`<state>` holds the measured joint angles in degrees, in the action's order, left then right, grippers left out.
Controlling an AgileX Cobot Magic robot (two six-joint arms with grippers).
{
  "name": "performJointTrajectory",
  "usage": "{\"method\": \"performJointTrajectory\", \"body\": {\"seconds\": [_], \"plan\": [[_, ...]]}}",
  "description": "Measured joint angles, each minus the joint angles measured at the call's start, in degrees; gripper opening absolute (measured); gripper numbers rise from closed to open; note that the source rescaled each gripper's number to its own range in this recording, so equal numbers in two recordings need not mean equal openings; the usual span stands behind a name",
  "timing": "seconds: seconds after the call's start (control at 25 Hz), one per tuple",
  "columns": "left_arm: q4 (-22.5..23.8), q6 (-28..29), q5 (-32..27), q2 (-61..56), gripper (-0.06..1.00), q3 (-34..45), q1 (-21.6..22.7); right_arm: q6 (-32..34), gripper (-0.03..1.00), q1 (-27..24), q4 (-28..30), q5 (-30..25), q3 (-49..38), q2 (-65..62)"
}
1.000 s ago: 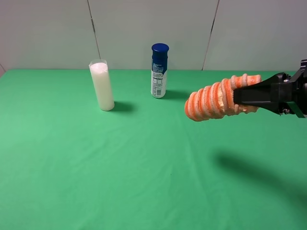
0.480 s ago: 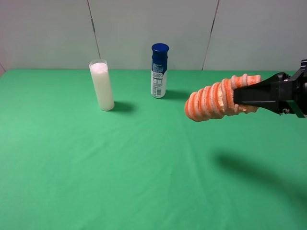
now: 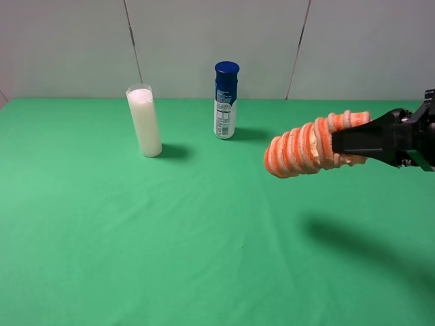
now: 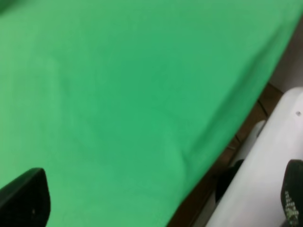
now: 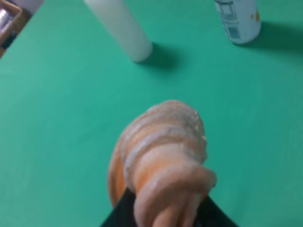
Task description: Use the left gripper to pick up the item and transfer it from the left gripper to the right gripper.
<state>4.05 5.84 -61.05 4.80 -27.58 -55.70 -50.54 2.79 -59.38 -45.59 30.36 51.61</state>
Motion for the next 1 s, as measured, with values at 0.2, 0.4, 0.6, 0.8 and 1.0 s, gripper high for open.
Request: {"method": "performJointTrajectory", "body": {"seconds": [0.2, 0.4, 0.6, 0.8, 1.0], "plan": [[0.0, 0.0, 0.0, 0.0, 0.97, 0.0, 13.0, 1.4, 0.01, 0.0, 3.7, 0.0, 0.0, 0.0], [0.0, 0.0, 0.0, 0.0, 0.97, 0.0, 27.7, 1.6, 0.01, 0.0, 5.3, 0.0, 0.0, 0.0], [0.0, 0.0, 0.0, 0.0, 0.97, 0.0, 40.4, 1.6, 0.01, 0.0, 5.5, 0.2, 0.0, 0.0], [0.0, 0.0, 0.0, -0.9, 0.97, 0.0, 49.5, 1.6, 0.01, 0.0, 5.5, 1.5, 0.0, 0.0], [0.0, 0.0, 0.0, -4.9, 0.97, 0.0, 55.4, 1.6, 0.01, 0.0, 5.6, 2.0, 0.0, 0.0]]}}
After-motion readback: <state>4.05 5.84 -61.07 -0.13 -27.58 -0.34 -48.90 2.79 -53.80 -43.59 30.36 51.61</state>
